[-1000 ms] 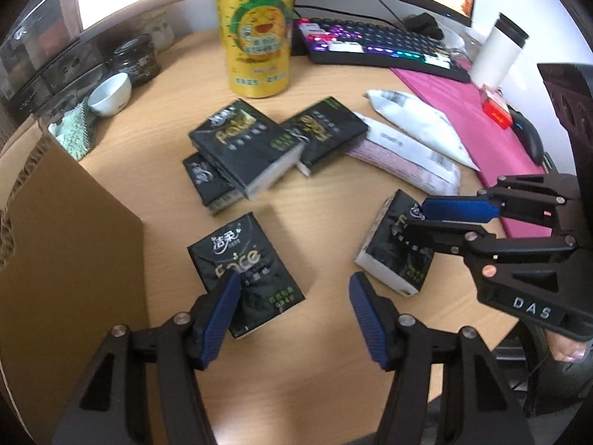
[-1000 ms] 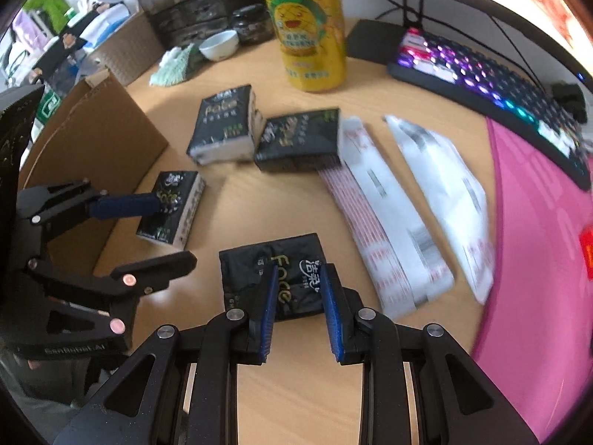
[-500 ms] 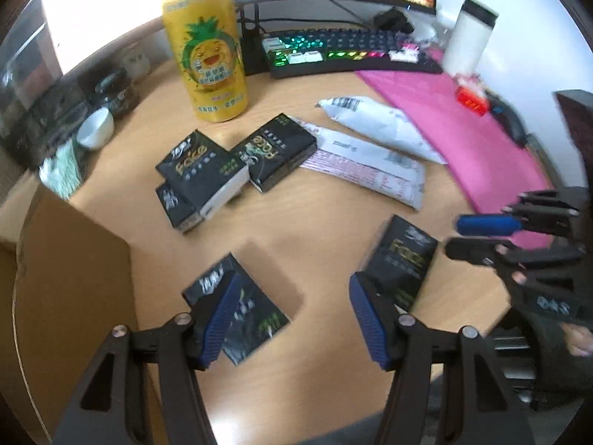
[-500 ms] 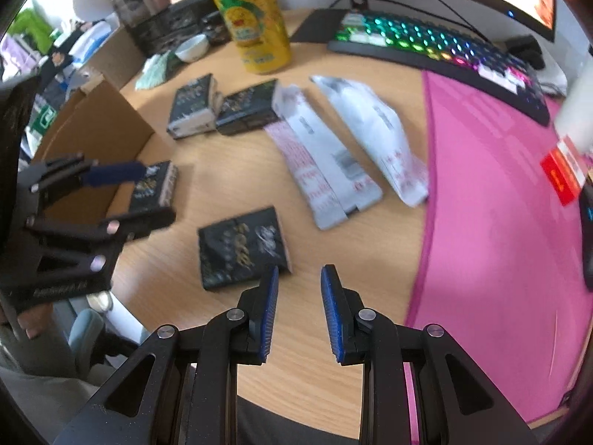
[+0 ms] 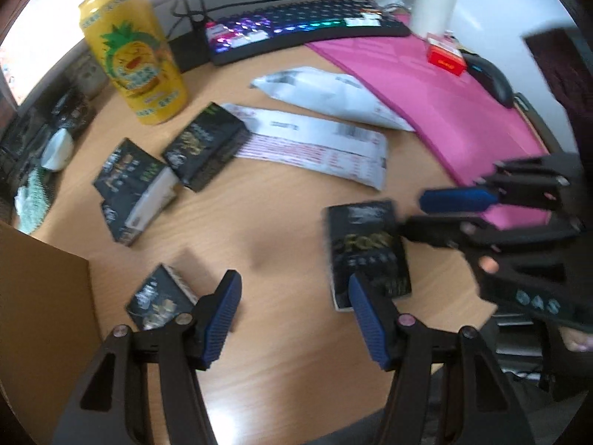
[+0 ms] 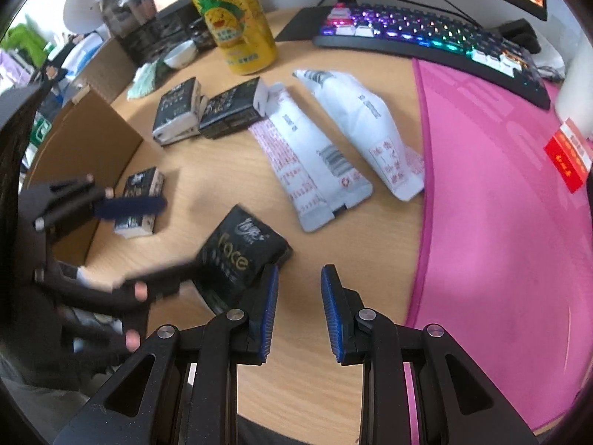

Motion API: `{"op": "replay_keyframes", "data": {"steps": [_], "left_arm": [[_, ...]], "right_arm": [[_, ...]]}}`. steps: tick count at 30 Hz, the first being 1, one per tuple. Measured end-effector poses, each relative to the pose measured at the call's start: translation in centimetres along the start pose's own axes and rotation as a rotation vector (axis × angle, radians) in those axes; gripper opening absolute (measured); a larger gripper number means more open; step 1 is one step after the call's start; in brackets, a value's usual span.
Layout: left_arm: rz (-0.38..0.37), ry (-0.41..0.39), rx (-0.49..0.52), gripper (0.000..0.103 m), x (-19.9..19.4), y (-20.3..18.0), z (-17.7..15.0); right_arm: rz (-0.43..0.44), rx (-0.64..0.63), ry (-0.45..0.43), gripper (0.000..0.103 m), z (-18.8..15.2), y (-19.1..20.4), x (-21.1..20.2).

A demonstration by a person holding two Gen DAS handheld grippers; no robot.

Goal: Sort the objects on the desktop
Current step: 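Lower the right tool around a Face pack while the left tool approaches another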

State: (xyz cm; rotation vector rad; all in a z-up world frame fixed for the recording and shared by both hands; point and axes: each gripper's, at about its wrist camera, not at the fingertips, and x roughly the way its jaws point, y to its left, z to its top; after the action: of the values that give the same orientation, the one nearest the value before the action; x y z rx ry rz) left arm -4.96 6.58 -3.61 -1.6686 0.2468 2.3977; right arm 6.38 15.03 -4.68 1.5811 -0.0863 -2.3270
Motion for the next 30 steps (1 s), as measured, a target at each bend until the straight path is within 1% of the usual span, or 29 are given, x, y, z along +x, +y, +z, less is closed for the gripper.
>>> {"op": "replay_keyframes", "data": {"steps": [2, 7, 9, 10, 11, 14, 17, 21, 25, 29, 30], "left_arm": [[-0.015, -0.003, -0.013, 0.066, -0.1, 0.4, -0.2], [0.0, -0.056, -0.089, 0.066, -2.1, 2.8, -1.6], [0.004, -0.068, -0.149, 0.066, -3.1, 4.6, -2.6], [0.006, -0.072, -0.168, 0.066, -3.3, 5.1, -3.0], [0.008, -0.078, -0.197, 0.066, -3.5, 5.9, -3.5], [0.002, -0.08, -0.241, 0.066, -3.7, 7.2, -4.5], [-0.001, -0.084, -0.255, 0.066, -3.6, 7.8, -4.5], [-0.002, -0.078, -0.261, 0.066, -3.2, 8.0, -4.5], [-0.042, -0.064, -0.306, 0.066, -2.0, 8.6, -4.2], [-0.011, -0.037, -0.283, 0.066, -0.8, 8.2, -3.8], [-0.019, -0.031, -0.286, 0.066, -0.5, 8.1, -3.8]], "right_arm": [[0.005, 0.005, -0.001, 0.026, 0.4, 0.0, 0.2], [0.016, 0.027, -0.038, 0.026, 0.9, 0.2, -0.9], [0.025, 0.038, -0.041, 0.029, 0.9, 0.5, -1.0], [0.03, 0.038, -0.04, 0.034, 0.9, 0.7, -1.0], [0.035, 0.037, -0.039, 0.035, 0.9, 1.0, -0.9], [0.046, 0.032, -0.037, 0.036, 0.7, 1.9, -0.6], [0.033, 0.027, -0.03, 0.04, 0.7, 2.4, -0.1], [0.04, 0.039, -0.017, 0.04, 0.7, 2.7, 0.6], [0.041, 0.04, -0.023, 0.04, 1.0, 3.2, 0.7], [0.028, 0.03, -0.028, 0.04, 1.1, 3.5, 0.6], [0.033, 0.032, -0.028, 0.04, 1.1, 3.4, 0.5]]}}
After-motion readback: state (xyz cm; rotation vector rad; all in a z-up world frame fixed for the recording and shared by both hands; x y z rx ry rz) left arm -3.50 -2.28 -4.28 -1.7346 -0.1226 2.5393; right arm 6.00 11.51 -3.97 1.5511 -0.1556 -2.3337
